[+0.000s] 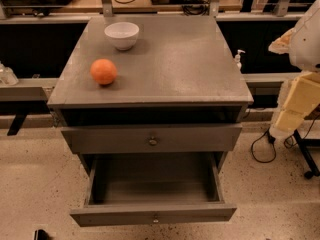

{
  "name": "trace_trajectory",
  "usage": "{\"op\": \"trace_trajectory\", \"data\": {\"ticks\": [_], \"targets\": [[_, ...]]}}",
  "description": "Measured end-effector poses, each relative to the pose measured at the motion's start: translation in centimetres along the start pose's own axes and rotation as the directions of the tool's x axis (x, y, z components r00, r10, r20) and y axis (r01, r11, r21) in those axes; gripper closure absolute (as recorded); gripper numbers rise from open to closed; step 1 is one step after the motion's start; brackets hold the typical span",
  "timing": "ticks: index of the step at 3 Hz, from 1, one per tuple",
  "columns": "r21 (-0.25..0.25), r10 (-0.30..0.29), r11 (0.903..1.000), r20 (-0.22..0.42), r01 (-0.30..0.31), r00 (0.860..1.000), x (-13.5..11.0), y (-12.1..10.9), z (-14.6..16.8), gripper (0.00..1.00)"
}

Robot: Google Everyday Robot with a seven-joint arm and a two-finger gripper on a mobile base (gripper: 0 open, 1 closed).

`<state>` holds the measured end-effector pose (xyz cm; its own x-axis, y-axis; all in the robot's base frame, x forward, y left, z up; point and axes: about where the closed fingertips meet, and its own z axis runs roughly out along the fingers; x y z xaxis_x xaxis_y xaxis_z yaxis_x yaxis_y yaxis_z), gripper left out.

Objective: Close middle drawer

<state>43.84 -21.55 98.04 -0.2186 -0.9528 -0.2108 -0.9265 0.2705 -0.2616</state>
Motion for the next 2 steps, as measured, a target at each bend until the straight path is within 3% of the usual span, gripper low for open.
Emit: {"op": "trace_trajectory", "data": {"ticks": [1,2], "targets": [[0.000,0.000,1.0000,0.000,0.000,1.000,0.0,0.0,0.0,0.00],[-0.067,-0.027,0.9973,0.028,0.029,0.999,-1.1,-0.9,2.9,0.00]]}}
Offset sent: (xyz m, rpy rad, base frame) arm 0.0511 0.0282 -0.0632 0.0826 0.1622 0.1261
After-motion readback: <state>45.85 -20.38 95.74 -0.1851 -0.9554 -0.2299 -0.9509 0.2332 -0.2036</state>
